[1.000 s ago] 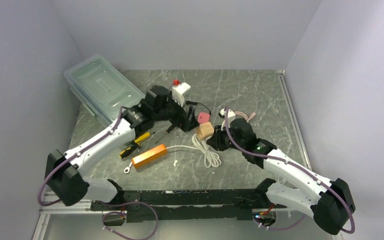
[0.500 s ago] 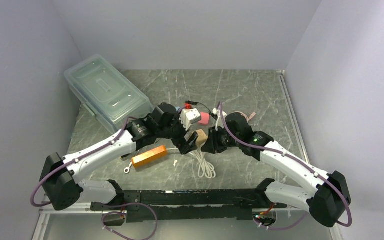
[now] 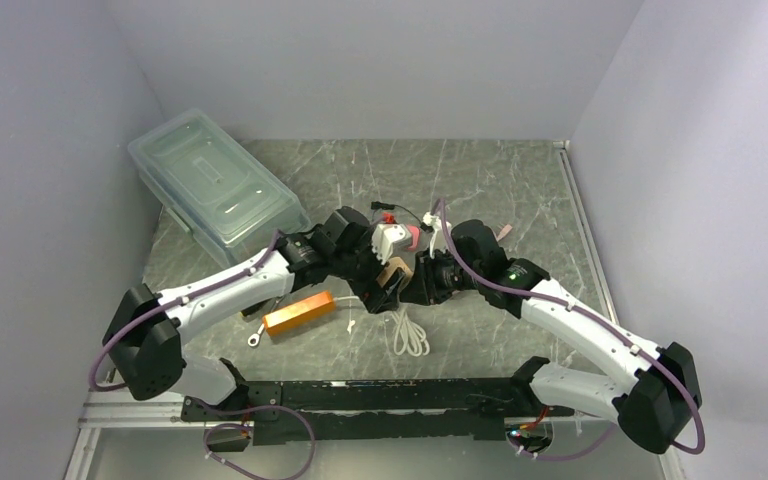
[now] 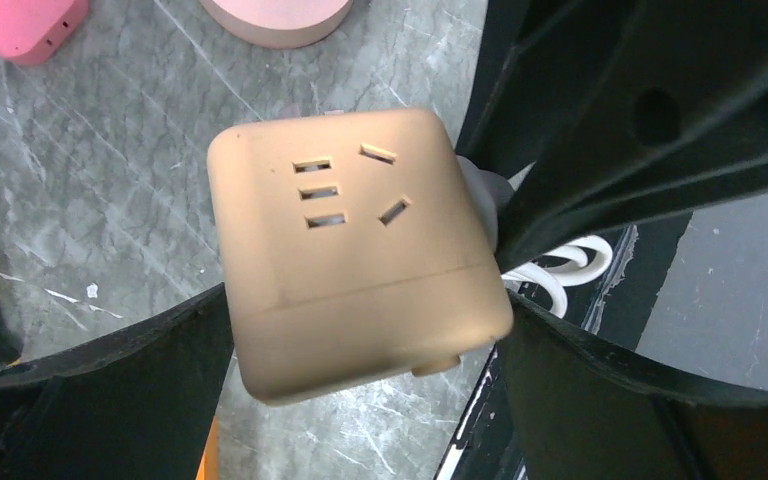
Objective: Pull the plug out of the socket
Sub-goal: Remove the plug from the socket.
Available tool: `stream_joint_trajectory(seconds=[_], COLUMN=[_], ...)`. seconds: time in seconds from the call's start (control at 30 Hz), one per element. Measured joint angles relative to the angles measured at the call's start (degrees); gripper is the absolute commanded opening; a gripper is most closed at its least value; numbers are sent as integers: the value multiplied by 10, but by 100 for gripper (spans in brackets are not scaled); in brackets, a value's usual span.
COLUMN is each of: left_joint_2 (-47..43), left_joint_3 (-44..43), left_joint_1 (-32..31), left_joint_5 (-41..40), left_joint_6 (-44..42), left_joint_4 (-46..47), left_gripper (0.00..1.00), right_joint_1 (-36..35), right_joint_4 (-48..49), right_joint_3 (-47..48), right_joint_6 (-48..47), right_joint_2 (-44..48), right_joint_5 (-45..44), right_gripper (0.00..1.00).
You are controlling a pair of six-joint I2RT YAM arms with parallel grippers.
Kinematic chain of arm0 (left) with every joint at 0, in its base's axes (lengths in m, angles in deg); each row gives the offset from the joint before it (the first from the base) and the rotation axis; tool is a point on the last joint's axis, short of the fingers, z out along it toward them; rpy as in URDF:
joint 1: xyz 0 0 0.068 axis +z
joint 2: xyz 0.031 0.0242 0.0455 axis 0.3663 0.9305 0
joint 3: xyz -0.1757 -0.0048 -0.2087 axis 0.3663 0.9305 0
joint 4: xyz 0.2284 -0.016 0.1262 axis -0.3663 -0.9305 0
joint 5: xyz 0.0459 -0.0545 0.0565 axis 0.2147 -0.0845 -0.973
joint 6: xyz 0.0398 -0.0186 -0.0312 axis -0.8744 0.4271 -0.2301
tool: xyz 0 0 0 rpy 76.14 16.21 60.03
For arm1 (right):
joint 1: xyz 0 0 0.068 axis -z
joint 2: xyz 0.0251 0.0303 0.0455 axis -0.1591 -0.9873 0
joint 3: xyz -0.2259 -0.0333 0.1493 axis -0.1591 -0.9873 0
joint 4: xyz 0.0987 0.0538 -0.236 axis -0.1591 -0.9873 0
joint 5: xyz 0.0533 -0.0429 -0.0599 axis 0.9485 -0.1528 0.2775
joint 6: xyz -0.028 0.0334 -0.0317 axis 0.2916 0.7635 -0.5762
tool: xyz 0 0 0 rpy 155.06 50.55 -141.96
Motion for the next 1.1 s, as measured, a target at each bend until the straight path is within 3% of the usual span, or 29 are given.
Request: stream_joint_trajectory(seconds=[0.37,0.57,0.63,0.73,0.83,0.97,1.1], left_joint_2=[10,10,10,10,10,10,10], left_joint_3=[-2,-2,-2,-2,-2,2,5], left_joint_1=[3,4,4,10,28,92,136], left_joint_5=[5,10,10,10,27,71,96], left_joint_6=[14,14,14,17,35,73,101], left_joint_4=[-1,-2,-1,0,3,15,36], left_gripper=[59,3,0,0,0,0,0], right_joint_1=[0,0,0,0,-2,-2,-1], right_joint_4=[-5,-7,-9,-10,0,38,121], right_joint_3=[4,6,7,9,9,-1,-44], right_joint_6=[-18,-18,-18,-18,-17,-38,-76], right_joint_2=[-3,-3,-3,-2,10,55,89], right_joint_5=[8,7,5,-7,-31,-80,-104], right_gripper=[0,0,11,45,69,77,78])
